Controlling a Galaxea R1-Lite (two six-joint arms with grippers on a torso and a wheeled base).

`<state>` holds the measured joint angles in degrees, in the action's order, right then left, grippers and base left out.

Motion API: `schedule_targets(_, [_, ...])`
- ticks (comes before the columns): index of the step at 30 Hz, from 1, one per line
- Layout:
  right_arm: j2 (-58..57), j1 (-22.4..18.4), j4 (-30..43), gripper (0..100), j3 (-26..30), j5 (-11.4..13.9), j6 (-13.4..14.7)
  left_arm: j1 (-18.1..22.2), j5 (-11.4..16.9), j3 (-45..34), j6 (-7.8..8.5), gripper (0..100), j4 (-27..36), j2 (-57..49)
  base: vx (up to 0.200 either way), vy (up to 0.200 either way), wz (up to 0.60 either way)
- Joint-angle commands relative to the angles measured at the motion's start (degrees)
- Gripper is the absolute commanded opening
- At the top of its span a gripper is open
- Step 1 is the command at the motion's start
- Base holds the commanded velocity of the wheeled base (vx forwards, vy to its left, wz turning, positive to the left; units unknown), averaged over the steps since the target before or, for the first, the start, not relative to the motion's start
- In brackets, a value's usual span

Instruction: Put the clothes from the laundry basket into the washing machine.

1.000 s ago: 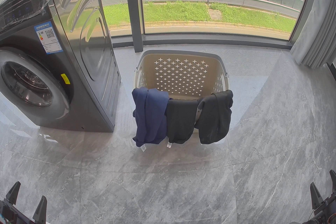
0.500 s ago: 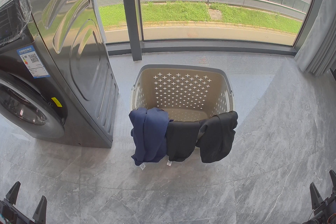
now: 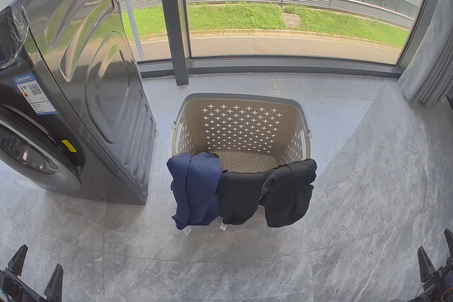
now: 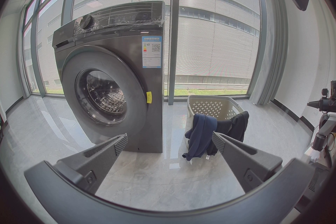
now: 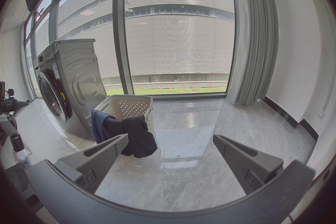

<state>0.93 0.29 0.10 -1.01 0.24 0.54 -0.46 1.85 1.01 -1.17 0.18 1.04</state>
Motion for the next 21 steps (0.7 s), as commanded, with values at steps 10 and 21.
schedule_targets(10, [-0.9, 0.1, 0.0, 100, 0.9, 0.0, 0.0, 0.0, -0.1, -0.9, -0.06, 100, -0.1, -0.9, 0.02, 0.0, 0.0])
schedule_targets(21, [-0.9, 0.1, 0.0, 100, 0.9, 0.0, 0.0, 0.0, 0.0, -0.9, -0.06, 100, 0.0, -0.9, 0.2, 0.0, 0.0])
